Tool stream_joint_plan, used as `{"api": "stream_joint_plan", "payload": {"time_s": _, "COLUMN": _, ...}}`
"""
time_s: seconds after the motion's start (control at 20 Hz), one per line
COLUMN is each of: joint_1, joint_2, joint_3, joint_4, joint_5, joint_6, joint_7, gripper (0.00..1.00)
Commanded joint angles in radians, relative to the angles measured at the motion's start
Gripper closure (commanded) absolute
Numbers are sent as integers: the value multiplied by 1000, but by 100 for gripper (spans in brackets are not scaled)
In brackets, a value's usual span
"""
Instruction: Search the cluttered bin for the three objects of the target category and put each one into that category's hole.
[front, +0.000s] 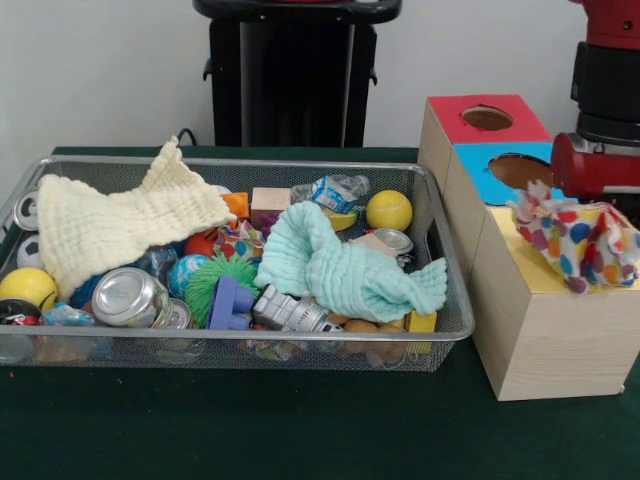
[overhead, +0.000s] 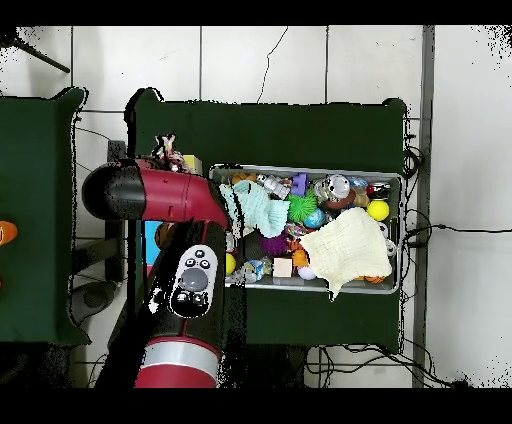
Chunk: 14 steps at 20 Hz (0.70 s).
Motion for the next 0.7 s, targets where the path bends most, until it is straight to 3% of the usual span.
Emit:
{"api": "stream_joint_plan", "payload": {"time_s": 0.05, "joint_1": 6, "joint_2": 41, "joint_3": 55, "joint_4": 101, "joint_5": 46, "joint_6": 37, "joint_7": 287, "gripper": 100}}
{"api": "stream_joint_plan", "payload": {"time_s": 0.7, "joint_1": -7, "joint_2": -51, "joint_3": -7, "joint_4": 181, "joint_5": 17, "joint_6": 158, "joint_7": 238, "gripper": 100}}
